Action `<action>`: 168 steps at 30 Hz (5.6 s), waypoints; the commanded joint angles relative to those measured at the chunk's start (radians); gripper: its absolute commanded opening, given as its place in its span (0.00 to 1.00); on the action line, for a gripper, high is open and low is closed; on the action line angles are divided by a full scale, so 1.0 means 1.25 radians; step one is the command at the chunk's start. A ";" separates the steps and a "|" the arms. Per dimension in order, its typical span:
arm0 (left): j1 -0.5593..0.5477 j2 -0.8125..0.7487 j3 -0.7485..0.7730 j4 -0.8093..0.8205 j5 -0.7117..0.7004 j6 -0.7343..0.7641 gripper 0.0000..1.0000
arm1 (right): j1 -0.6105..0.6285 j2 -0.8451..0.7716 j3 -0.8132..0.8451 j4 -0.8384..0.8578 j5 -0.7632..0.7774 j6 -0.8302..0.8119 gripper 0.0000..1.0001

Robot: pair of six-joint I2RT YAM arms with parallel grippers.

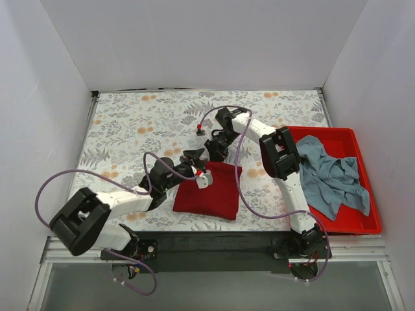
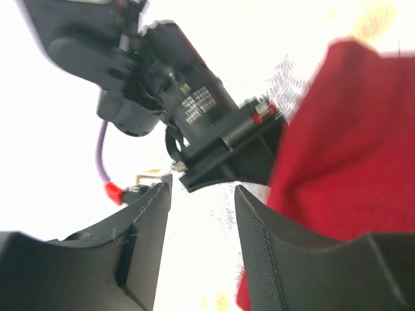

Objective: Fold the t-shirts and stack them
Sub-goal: Fold the tshirt

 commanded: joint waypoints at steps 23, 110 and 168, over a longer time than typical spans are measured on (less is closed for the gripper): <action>0.364 0.357 0.836 -1.301 0.484 -0.493 0.74 | -0.150 -0.288 -0.149 -0.022 0.102 0.005 0.85; 0.229 0.253 0.177 -0.489 0.449 -1.492 0.85 | -0.058 -0.418 -0.783 0.691 -0.109 0.854 0.98; 0.383 0.496 0.604 -0.458 0.549 -1.443 0.81 | -0.207 -0.179 -0.260 0.502 -0.093 0.623 0.98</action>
